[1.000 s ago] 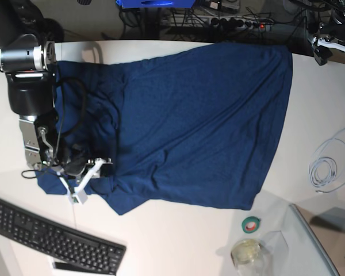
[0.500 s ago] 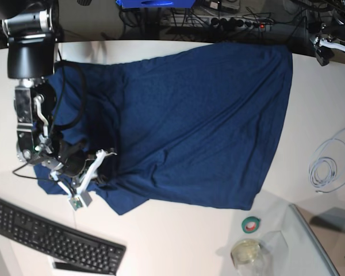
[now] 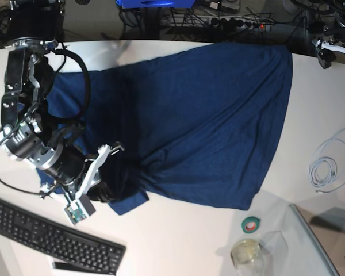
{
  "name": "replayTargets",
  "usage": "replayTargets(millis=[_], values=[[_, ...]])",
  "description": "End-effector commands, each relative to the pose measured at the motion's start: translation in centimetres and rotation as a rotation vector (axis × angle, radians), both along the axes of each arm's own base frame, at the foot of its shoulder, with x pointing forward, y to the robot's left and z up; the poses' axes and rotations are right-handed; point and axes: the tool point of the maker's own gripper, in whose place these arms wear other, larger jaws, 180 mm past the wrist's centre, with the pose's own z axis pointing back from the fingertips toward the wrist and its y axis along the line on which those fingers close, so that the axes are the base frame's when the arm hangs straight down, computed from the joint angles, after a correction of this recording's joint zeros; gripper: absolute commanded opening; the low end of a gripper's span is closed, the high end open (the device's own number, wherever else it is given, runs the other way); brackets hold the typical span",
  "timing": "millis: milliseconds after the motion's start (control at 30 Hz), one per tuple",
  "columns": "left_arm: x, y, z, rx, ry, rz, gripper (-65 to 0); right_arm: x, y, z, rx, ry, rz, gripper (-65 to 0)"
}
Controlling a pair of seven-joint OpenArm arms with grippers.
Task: Layout the t-shirt on the table in an organized manner, then fold the t-shirt properly
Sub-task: 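Pull the grasped fabric with the right gripper toward the shirt's middle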
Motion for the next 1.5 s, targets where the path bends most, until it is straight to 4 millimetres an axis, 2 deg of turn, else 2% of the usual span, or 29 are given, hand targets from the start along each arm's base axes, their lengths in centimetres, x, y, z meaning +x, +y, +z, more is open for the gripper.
replayTargets(millis=[0,167,267,500,633,700,767,867,933,1033,1200,1267,1367,1467], values=[[0.4,1.0,1.3,0.038,-0.025,-0.006,-11.5,0.2,0.1,1.6,0.017,-0.052,0.005,-64.8],[0.4,1.2,1.4,0.043,-0.025,-0.008,-11.5,-1.7,1.7,2.1,0.140,-0.029,0.064,-64.8],[0.4,1.2,1.4,0.044,-0.025,-0.009,-11.5,-3.1,2.0,0.6,0.187,0.036,0.099,-64.8],[0.5,1.2,1.5,0.045,-0.026,-0.009,-11.5,-9.6,5.6,-8.1,0.211,0.323,0.225,-64.8],[0.5,1.2,1.5,0.045,-0.027,-0.010,-11.5,-12.0,6.2,-12.7,0.204,0.481,0.243,-63.8],[0.5,1.2,1.5,0.045,-0.027,-0.010,-11.5,-12.4,6.1,-13.8,0.203,0.516,0.240,-58.8],[0.5,1.2,1.5,0.045,-0.027,-0.010,-11.5,-12.4,6.1,-13.7,0.203,0.513,0.238,-51.5],[0.5,1.2,1.5,0.045,-0.027,-0.010,-11.5,-11.6,5.5,-12.3,0.180,0.458,0.247,-37.7],[0.5,1.2,1.5,0.045,-0.026,-0.010,-11.5,-11.1,5.5,-11.3,0.181,0.424,0.249,-31.7],[0.3,1.2,1.4,0.045,-0.021,-0.011,-11.5,-8.0,4.6,-10.9,0.193,0.415,0.146,-30.2],[0.1,1.2,1.4,0.044,-0.018,-0.009,-11.5,-2.4,2.2,-14.0,0.262,0.438,-0.076,-29.9],[0.1,1.2,1.3,0.044,-0.017,-0.009,-11.5,-1.3,2.0,-15.5,0.263,0.477,-0.102,-30.0],[0.0,1.2,1.4,0.044,-0.017,-0.007,-11.5,-0.9,1.5,-17.2,0.258,0.531,-0.129,-30.2],[0.0,1.2,1.3,0.044,-0.015,-0.007,-11.5,-0.8,1.6,-17.3,0.260,0.535,-0.131,-30.2]])
